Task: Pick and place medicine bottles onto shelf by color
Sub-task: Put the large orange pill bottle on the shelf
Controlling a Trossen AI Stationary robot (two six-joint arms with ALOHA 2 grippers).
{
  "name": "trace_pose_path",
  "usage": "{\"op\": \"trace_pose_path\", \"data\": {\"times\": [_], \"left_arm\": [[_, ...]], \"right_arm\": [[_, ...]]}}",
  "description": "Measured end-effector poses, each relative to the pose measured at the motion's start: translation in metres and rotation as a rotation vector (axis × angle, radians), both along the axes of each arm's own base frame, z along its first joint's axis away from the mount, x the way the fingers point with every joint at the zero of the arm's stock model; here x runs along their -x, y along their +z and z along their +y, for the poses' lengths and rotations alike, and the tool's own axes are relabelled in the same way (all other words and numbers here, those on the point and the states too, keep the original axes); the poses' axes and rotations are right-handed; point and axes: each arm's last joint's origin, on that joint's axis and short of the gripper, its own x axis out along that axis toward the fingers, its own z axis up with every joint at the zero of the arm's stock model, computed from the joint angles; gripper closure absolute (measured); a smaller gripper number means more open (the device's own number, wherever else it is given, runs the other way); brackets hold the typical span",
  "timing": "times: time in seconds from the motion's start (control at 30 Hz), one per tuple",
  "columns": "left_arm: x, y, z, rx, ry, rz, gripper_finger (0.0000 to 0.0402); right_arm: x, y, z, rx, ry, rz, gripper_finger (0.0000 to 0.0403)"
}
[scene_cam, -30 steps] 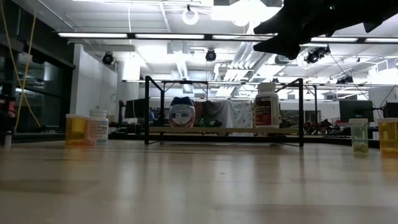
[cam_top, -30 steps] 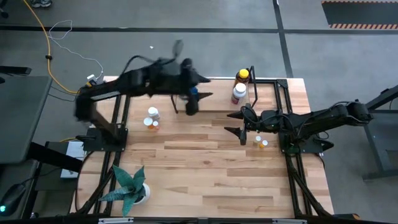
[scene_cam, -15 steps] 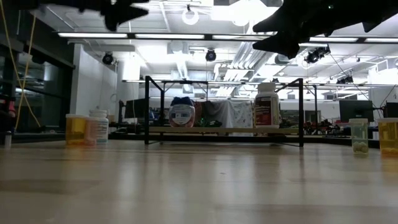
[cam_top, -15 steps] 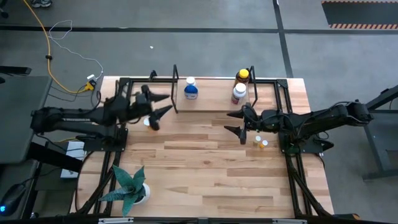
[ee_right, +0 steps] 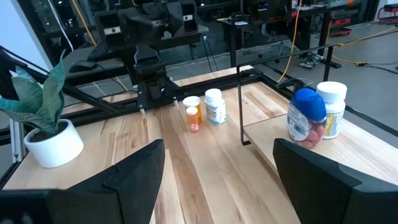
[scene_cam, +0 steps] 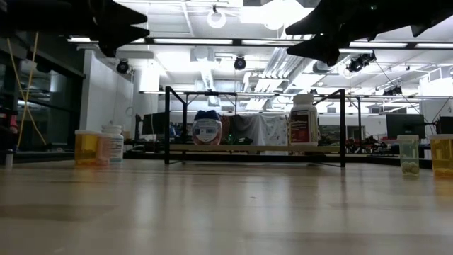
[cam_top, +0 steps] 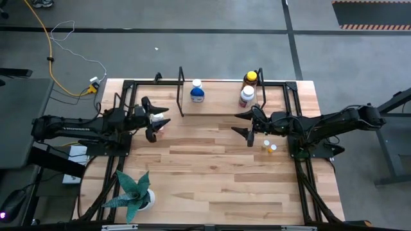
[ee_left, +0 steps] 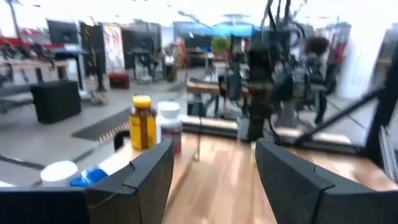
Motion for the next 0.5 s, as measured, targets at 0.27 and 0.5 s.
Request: {"op": "trace_pose_path", "data": {"times": [0.27,0.5], "left_arm": [[0.011,-0.036,0.002,0.235,0.132,0.378,0.0188],[0.023,-0.035,0.003,0.441,0.258,0.518,0.0188]], "right_arm": [[0.000,0.000,0.000,0.025,0.003,0.005,0.0112],[0.000,0.002,0.000,0.025,0.003,-0.011,0.0112]]}}
